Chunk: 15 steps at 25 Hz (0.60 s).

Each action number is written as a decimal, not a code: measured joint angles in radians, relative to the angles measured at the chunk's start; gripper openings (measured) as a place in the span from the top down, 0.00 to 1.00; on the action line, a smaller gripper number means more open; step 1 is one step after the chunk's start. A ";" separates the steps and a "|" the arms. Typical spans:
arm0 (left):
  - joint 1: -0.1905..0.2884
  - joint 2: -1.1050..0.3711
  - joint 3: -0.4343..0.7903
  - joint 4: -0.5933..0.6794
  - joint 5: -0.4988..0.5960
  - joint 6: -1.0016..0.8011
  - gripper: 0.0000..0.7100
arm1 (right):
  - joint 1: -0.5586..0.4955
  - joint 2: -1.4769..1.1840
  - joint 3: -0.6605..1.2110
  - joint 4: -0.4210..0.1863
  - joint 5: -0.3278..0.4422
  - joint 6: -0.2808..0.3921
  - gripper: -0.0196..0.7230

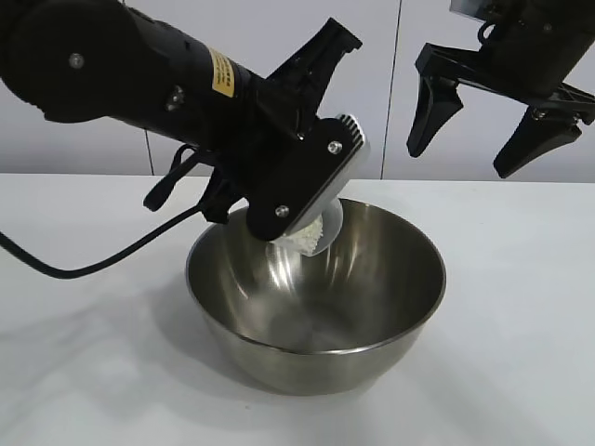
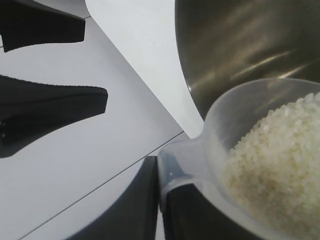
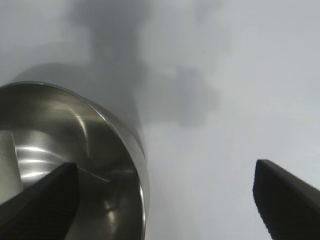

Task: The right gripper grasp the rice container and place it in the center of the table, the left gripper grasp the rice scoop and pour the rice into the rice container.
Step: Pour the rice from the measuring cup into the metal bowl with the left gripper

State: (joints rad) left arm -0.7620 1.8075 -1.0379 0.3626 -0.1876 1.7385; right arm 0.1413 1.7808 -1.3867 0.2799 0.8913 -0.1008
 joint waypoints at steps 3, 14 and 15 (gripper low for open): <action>0.000 0.000 0.000 0.110 0.000 0.000 0.99 | 0.000 0.000 0.000 0.000 0.000 0.000 0.10; 0.000 0.000 0.000 0.302 -0.015 0.000 0.99 | 0.000 0.000 0.000 0.000 0.003 -0.017 0.10; 0.000 0.000 0.000 0.323 -0.017 0.000 0.99 | 0.000 0.000 0.000 0.000 0.003 -0.018 0.10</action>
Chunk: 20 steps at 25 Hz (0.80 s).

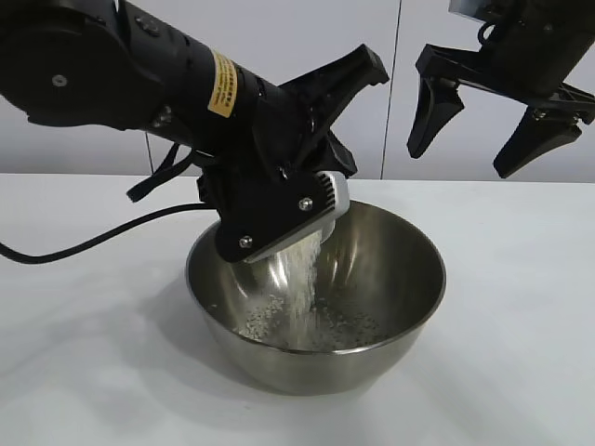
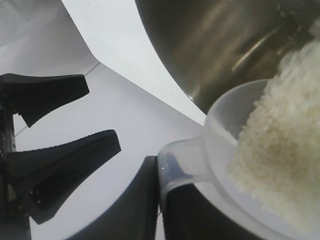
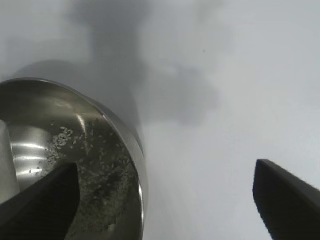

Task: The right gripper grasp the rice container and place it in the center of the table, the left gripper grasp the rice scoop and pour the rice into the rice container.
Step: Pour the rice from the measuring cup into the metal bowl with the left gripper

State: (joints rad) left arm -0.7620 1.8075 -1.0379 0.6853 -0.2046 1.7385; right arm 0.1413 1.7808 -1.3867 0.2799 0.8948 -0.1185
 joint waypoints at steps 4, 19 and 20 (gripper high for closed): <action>0.000 0.000 0.000 0.076 -0.010 0.013 0.99 | 0.000 0.000 0.000 -0.003 0.003 -0.002 0.10; 0.000 0.000 0.000 0.098 -0.011 0.022 0.99 | 0.000 0.000 0.000 -0.004 0.005 -0.005 0.10; 0.000 0.000 0.000 0.109 -0.011 0.022 0.99 | 0.000 0.000 0.000 -0.004 0.006 -0.005 0.10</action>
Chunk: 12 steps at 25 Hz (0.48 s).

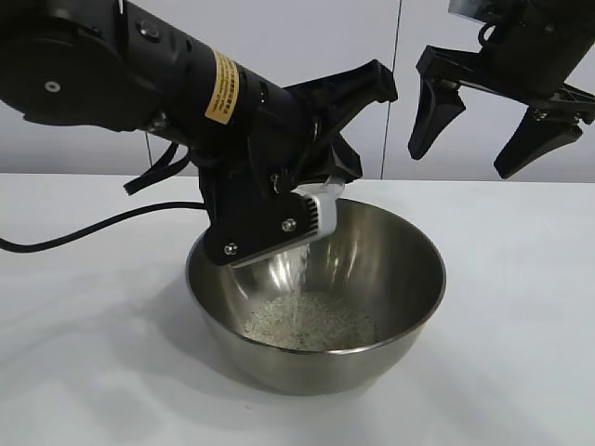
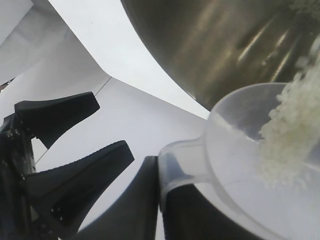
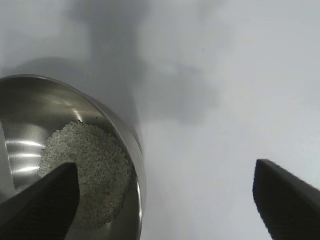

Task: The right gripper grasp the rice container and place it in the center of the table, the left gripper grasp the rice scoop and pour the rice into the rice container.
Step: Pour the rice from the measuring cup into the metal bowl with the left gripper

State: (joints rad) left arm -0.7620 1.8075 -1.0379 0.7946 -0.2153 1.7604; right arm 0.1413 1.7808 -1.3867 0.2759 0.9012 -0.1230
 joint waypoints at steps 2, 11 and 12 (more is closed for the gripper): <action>0.000 0.000 0.000 0.019 0.000 0.000 0.99 | 0.000 0.000 0.000 0.000 0.001 0.000 0.10; 0.000 0.000 0.000 0.039 0.000 0.001 0.99 | 0.000 0.000 0.000 0.000 0.001 0.000 0.10; 0.000 0.000 0.000 0.039 0.000 0.001 0.99 | 0.000 0.000 0.000 0.000 0.001 0.000 0.10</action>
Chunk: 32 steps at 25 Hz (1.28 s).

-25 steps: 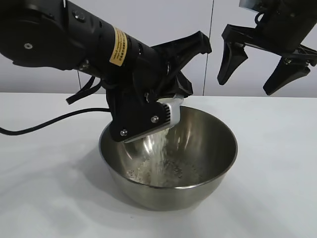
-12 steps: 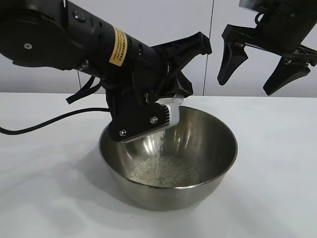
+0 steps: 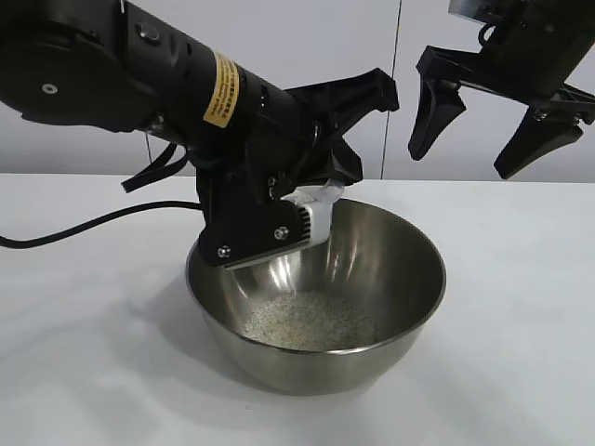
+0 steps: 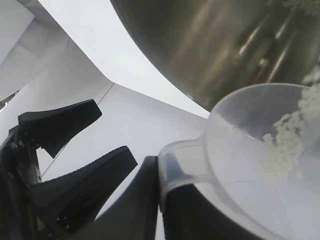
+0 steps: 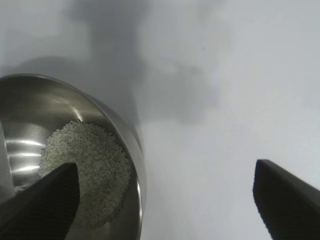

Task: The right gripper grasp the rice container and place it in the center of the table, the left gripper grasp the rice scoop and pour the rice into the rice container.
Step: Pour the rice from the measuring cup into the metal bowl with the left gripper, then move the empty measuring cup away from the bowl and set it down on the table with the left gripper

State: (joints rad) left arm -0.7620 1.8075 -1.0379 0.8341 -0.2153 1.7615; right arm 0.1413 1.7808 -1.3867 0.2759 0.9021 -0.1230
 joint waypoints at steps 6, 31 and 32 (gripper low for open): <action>0.000 0.000 0.000 0.002 0.000 0.000 0.99 | 0.000 0.000 0.000 0.000 0.005 0.000 0.10; 0.000 0.000 0.000 -0.639 -0.176 -0.217 0.99 | 0.000 0.000 0.000 0.000 0.005 0.000 0.10; 0.000 0.000 0.000 -0.656 -0.181 -0.219 0.99 | 0.000 0.000 0.000 0.000 0.005 0.000 0.10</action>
State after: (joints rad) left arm -0.7620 1.8075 -1.0379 0.1778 -0.3962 1.5426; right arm 0.1413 1.7808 -1.3867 0.2759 0.9067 -0.1230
